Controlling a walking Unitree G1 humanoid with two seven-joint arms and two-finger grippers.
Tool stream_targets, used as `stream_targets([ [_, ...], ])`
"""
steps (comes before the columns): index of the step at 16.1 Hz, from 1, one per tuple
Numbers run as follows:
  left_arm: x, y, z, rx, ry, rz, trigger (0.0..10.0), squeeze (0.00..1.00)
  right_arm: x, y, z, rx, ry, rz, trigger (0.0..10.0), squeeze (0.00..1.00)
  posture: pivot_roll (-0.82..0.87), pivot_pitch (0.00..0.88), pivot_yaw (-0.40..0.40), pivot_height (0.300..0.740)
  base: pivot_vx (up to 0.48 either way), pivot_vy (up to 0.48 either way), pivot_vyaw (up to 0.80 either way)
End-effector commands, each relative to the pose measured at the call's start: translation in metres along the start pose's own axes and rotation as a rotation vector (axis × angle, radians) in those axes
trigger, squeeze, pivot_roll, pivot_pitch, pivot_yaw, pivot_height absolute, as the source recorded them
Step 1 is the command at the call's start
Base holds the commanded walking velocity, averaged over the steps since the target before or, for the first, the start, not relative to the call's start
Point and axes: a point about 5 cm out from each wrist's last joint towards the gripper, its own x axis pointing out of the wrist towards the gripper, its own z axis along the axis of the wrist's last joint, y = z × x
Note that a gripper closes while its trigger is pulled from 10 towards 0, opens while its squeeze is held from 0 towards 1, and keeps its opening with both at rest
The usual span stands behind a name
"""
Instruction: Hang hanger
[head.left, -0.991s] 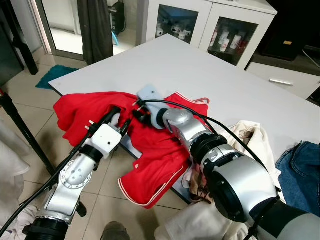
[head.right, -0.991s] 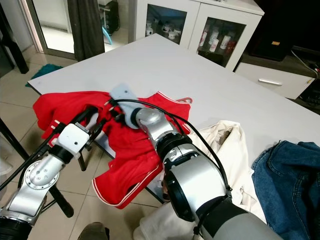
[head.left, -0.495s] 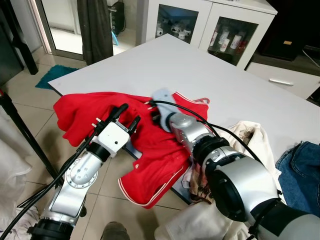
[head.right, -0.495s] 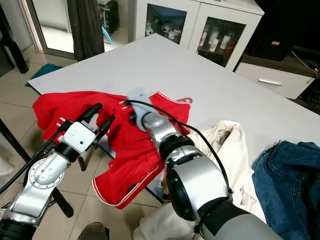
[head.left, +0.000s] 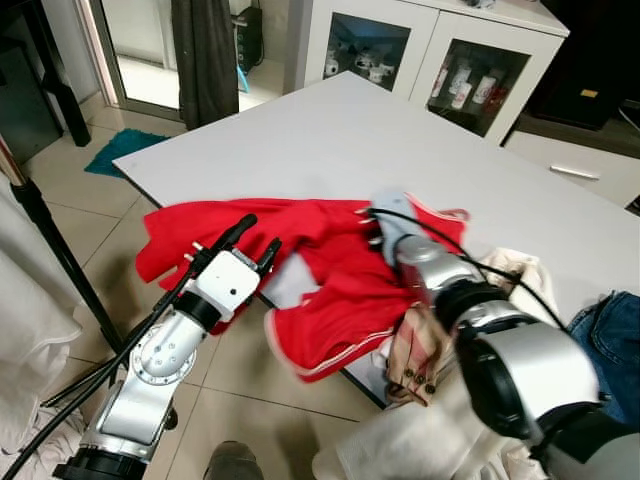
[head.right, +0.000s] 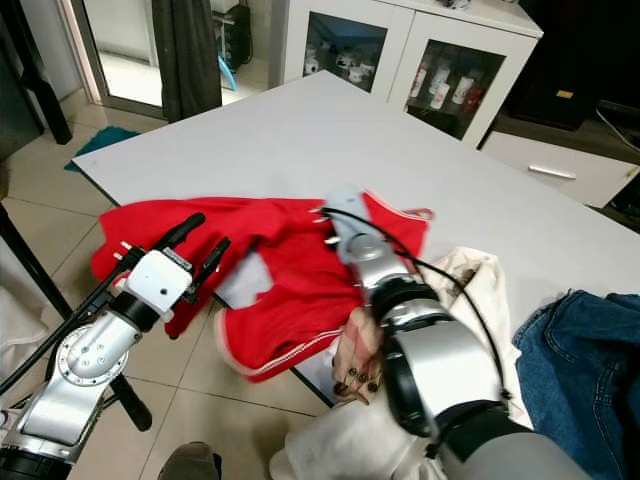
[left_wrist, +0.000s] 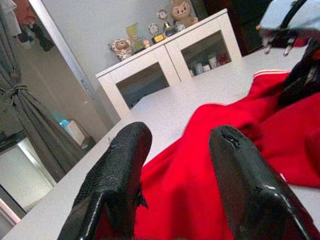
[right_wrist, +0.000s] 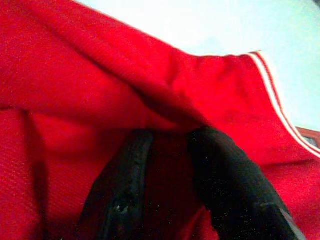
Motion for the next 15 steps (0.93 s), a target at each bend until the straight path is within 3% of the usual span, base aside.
stream_targets([
  [1, 0.002, -0.004, 0.004, 0.007, -0.011, -0.025, 10.0, 0.00, 0.000, -0.014, -0.016, 0.017, 0.061, -0.055, 10.0, 0.00, 0.32, 0.031, -0.153, 0.740, 0.000, 0.000, 0.00],
  [4, 0.002, -0.005, 0.003, 0.006, -0.006, -0.031, 10.0, 0.00, 0.000, -0.029, -0.008, 0.036, 0.020, -0.067, 10.0, 0.00, 0.31, 0.030, -0.150, 0.740, 0.000, 0.000, 0.00],
  [5, 0.002, -0.005, 0.003, 0.009, -0.004, -0.034, 10.0, 0.00, -0.001, -0.024, 0.014, -0.026, -0.069, 0.005, 10.0, 0.00, 0.30, 0.031, -0.150, 0.740, 0.000, 0.000, 0.00],
  [11, 0.003, -0.005, 0.004, 0.015, -0.007, -0.033, 10.0, 0.00, -0.009, -0.029, 0.063, -0.200, -0.255, 0.095, 10.0, 0.00, 0.30, 0.030, -0.155, 0.740, 0.000, 0.000, 0.00],
  [14, -0.001, -0.003, 0.005, 0.013, -0.012, -0.025, 10.0, 0.00, -0.016, -0.022, 0.090, -0.227, -0.361, 0.232, 10.0, 0.00, 0.31, 0.029, -0.164, 0.740, 0.000, 0.000, 0.00],
  [15, -0.003, -0.002, 0.007, 0.010, -0.019, -0.024, 10.0, 0.00, -0.019, -0.006, 0.092, -0.214, -0.376, 0.392, 10.0, 0.00, 0.31, 0.028, -0.167, 0.740, 0.000, 0.000, 0.00],
])
